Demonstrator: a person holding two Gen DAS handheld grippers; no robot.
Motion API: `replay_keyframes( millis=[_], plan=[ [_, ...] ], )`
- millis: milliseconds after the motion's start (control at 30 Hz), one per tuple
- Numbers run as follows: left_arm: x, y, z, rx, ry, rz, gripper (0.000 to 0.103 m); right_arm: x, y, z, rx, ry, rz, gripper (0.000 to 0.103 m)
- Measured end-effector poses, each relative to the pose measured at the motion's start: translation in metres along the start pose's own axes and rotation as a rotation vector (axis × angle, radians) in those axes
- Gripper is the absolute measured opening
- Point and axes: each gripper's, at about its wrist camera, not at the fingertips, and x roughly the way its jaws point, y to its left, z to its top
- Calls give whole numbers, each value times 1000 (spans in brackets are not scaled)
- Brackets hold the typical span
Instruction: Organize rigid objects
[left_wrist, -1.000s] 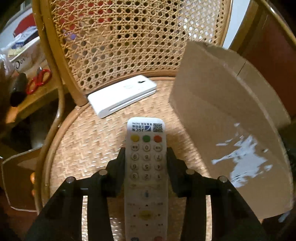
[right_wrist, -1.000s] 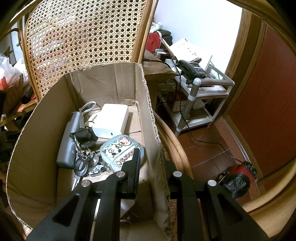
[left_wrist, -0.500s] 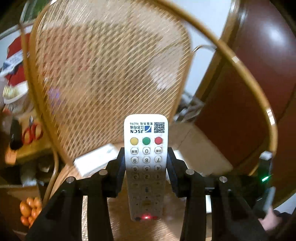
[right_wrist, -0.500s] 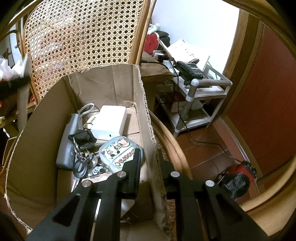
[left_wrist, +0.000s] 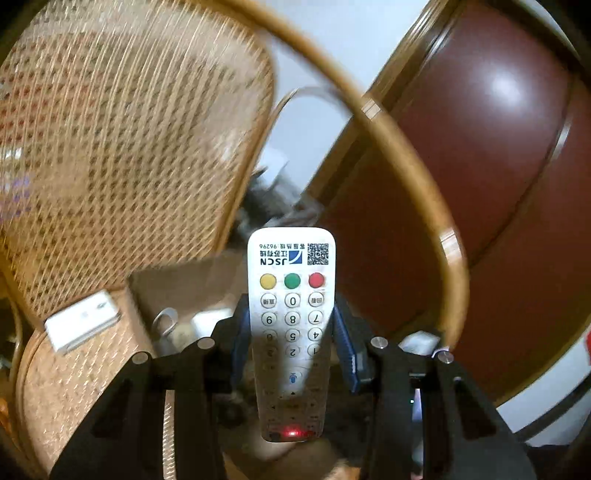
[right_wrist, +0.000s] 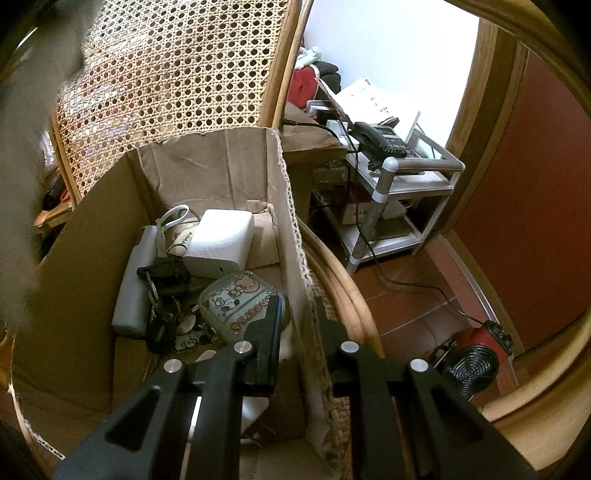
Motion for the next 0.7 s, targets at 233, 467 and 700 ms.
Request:
replay_keyframes(
  millis=[233,467,700],
  plan=[
    [37,10,-20,-44,116,28,57,0,0,0,0,0,-1,16],
    [32,1,-18,40,94,72,83,3,3,-1,-1,1,-1,17],
    [11,4,-13,44,81,83,83,2,2,-2,-1,1,0,17]
  ],
)
